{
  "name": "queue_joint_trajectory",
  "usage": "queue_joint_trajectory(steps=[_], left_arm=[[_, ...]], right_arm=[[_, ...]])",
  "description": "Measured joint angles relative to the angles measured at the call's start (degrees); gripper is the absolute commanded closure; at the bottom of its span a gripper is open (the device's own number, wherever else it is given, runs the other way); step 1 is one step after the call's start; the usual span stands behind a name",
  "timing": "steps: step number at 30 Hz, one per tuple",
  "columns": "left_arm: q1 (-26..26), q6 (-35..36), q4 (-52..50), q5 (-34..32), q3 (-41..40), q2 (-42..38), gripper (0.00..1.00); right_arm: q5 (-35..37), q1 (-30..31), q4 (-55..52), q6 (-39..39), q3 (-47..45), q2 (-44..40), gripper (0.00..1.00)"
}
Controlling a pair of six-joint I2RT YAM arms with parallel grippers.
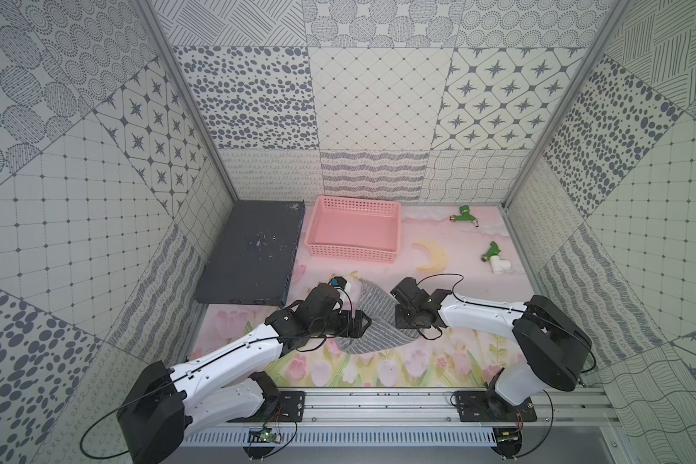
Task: Fold the square dishcloth
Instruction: Flatten out the cleaning item at the center of the board.
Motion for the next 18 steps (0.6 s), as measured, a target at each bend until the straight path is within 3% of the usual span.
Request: queue_joint_trajectory(steps=[5, 9, 18], left_arm=[[0.0, -0.1, -0.4, -2.5, 0.1, 0.5, 0.17], [0.0, -0.5, -0.6, -3.3, 1.2, 3.2, 0.27], [-4.5, -1.8, -0.5, -7.0, 4.5, 12.3, 0.33]], right_arm=[[1.5, -5.5, 0.0, 1.1, -3.8, -4.1, 0.99], [2.8, -9.6, -2.5, 1.4, -7.2, -9.1, 0.93], [2.1, -10.2, -4.8, -0.3, -7.7, -15.3, 0.83]])
